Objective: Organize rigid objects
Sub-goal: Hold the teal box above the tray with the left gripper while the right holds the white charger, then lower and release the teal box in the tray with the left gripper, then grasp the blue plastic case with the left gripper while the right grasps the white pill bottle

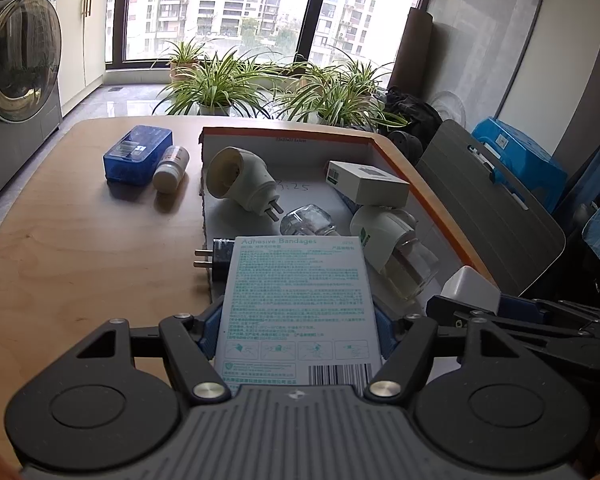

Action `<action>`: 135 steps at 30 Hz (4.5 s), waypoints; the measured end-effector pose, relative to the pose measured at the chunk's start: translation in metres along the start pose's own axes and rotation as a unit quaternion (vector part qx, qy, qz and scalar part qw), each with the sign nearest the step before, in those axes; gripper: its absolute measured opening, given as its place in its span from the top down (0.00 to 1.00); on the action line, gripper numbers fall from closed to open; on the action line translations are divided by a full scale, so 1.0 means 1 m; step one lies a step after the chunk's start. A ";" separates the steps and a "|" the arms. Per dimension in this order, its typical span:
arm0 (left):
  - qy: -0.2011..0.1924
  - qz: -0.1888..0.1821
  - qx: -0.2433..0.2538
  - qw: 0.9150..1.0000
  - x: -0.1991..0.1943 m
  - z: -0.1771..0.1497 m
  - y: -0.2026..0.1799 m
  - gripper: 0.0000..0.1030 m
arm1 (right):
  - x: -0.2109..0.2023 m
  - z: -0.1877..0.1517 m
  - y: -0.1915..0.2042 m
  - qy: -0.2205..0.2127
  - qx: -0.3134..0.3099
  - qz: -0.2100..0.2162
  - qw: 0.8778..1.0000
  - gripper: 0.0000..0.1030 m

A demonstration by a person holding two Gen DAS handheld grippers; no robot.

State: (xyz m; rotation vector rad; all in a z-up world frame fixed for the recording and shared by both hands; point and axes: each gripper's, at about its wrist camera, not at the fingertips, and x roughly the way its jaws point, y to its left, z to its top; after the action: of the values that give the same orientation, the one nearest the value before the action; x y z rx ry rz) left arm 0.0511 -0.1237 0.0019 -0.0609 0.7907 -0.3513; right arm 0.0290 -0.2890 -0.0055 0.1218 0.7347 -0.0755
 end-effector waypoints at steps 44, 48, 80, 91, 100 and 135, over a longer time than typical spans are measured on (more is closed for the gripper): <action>0.012 0.004 0.002 1.000 0.014 0.006 0.003 0.30 | 0.022 0.007 -0.003 0.020 0.006 0.001 1.000 0.36; 0.012 0.003 0.002 1.000 0.014 0.005 0.003 0.30 | 0.022 0.006 -0.003 0.021 0.006 0.000 1.000 0.36; -0.004 0.026 0.002 1.000 -0.012 0.019 0.022 0.18 | -0.004 0.023 0.019 -0.021 0.011 0.000 1.000 0.25; -0.018 0.067 -0.026 0.997 -0.032 0.031 0.070 0.09 | -0.006 0.032 0.063 -0.020 -0.028 0.026 0.999 0.22; -0.028 0.081 -0.044 0.995 -0.042 0.038 0.106 0.07 | 0.001 0.044 0.104 -0.016 -0.066 0.052 0.996 0.22; 0.034 0.049 0.021 0.998 0.131 0.134 0.166 0.05 | 0.104 0.089 0.155 0.022 -0.087 0.116 0.989 0.22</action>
State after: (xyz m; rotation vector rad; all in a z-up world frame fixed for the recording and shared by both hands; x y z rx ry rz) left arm 0.2783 -0.0212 -0.0236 0.0300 0.8500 -0.2782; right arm 0.1823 -0.1500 0.0032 0.0421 0.7624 0.2132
